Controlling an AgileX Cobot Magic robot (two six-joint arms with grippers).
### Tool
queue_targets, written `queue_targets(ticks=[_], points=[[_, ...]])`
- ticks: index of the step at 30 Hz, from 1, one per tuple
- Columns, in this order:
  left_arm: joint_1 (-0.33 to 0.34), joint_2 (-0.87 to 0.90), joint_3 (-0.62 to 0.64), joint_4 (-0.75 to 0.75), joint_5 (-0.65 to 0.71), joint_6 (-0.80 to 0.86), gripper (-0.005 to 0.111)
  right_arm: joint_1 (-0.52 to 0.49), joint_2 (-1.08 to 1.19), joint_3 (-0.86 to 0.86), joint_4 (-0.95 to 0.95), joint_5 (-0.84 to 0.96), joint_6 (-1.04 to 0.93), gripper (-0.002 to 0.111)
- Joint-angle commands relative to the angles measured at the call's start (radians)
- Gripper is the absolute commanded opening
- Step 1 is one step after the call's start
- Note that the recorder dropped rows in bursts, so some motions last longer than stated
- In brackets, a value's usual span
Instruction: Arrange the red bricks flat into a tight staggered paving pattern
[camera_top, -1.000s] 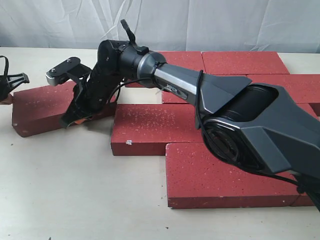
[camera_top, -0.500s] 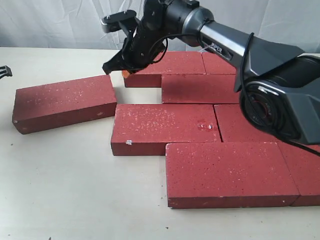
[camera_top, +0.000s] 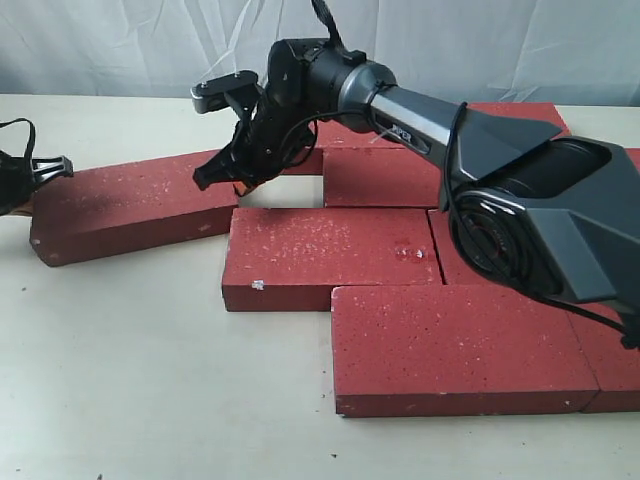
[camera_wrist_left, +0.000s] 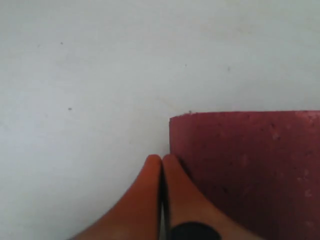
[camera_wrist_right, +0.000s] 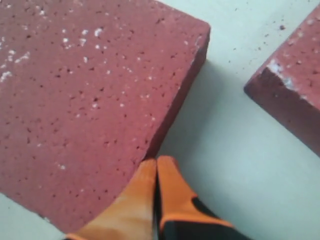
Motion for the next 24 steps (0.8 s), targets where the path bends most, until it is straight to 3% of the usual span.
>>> queue_targets(ticks=[1, 14, 24], points=[[-0.036, 0.006, -0.017, -0.013, -0.034, 0.003, 0.0, 0.008, -0.004, 0.0, 0.01, 0.033, -0.023, -0.001], [-0.073, 0.032, -0.077, -0.019, -0.046, 0.003, 0.0, 0.015, -0.025, 0.0, -0.03, 0.134, -0.033, -0.001], [-0.095, 0.068, -0.082, -0.038, -0.072, 0.003, 0.0, 0.011, -0.025, 0.0, -0.212, 0.104, 0.023, -0.001]])
